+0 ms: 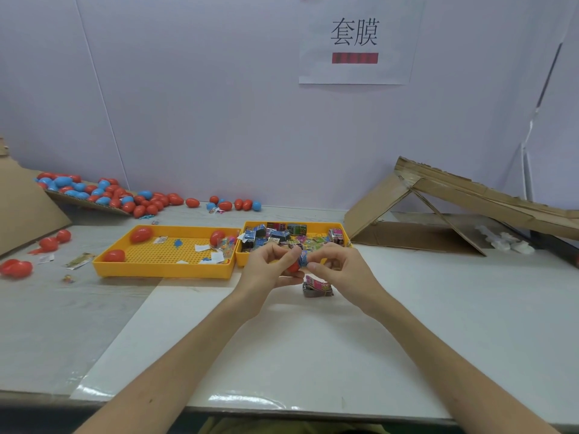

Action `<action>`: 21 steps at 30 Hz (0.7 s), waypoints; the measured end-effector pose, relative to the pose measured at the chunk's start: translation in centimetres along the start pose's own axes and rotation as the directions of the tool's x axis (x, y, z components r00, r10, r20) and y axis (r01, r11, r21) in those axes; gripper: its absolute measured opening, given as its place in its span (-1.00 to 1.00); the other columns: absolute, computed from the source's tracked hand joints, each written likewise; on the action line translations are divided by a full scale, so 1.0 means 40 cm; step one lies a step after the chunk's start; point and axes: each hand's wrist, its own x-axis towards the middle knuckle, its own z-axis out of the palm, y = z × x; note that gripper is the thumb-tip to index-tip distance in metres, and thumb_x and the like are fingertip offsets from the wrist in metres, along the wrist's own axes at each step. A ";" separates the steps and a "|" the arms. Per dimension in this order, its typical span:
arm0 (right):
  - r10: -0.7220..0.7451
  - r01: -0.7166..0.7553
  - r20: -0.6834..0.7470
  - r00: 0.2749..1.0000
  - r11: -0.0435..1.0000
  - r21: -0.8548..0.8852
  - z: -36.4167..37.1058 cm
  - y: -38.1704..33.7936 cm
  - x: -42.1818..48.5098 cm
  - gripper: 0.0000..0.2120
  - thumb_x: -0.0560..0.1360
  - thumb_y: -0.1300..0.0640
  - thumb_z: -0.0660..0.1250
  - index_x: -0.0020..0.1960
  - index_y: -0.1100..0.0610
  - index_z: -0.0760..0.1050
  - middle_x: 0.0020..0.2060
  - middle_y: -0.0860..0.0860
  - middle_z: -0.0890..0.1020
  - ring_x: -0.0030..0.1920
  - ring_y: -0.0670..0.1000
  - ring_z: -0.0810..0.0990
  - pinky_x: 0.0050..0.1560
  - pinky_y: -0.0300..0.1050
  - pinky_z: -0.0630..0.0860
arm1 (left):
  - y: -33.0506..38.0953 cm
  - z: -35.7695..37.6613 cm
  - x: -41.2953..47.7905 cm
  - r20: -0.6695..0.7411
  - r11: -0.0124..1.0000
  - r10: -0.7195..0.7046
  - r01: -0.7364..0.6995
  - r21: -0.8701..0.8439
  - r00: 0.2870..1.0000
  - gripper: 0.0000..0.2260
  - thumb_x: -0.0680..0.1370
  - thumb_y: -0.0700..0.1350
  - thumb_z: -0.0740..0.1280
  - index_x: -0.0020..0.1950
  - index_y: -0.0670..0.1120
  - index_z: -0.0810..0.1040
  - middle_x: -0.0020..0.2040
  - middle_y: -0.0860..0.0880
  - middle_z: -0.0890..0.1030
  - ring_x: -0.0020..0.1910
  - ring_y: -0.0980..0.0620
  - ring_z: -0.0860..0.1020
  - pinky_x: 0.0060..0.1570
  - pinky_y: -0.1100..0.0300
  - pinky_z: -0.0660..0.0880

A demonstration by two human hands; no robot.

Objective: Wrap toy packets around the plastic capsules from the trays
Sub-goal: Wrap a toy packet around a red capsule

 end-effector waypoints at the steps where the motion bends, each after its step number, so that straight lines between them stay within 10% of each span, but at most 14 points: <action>1: -0.005 0.004 -0.018 1.000 1.000 -0.008 0.001 -0.001 0.001 -0.82 0.53 0.24 0.45 -0.12 -0.05 0.65 -0.24 -0.16 0.61 -0.35 -0.12 0.48 -0.26 -0.30 0.46 | 0.001 0.000 0.000 0.003 1.000 -0.006 0.006 -0.019 1.000 -0.67 0.44 -0.01 0.46 -0.03 -0.26 0.55 -0.18 -0.21 0.70 -0.23 -0.13 0.71 -0.20 0.11 0.65; 21: -0.009 0.009 -0.064 0.998 1.000 -0.006 0.002 0.001 0.001 -0.81 0.47 0.22 0.52 0.01 0.02 0.59 -0.17 -0.02 0.59 -0.32 -0.02 0.58 -0.26 -0.20 0.55 | 0.009 -0.011 -0.002 0.180 0.940 -0.154 0.200 -0.278 0.972 -0.81 0.56 -0.23 0.40 0.13 -0.22 0.48 0.06 -0.29 0.67 0.01 -0.18 0.70 -0.06 0.12 0.65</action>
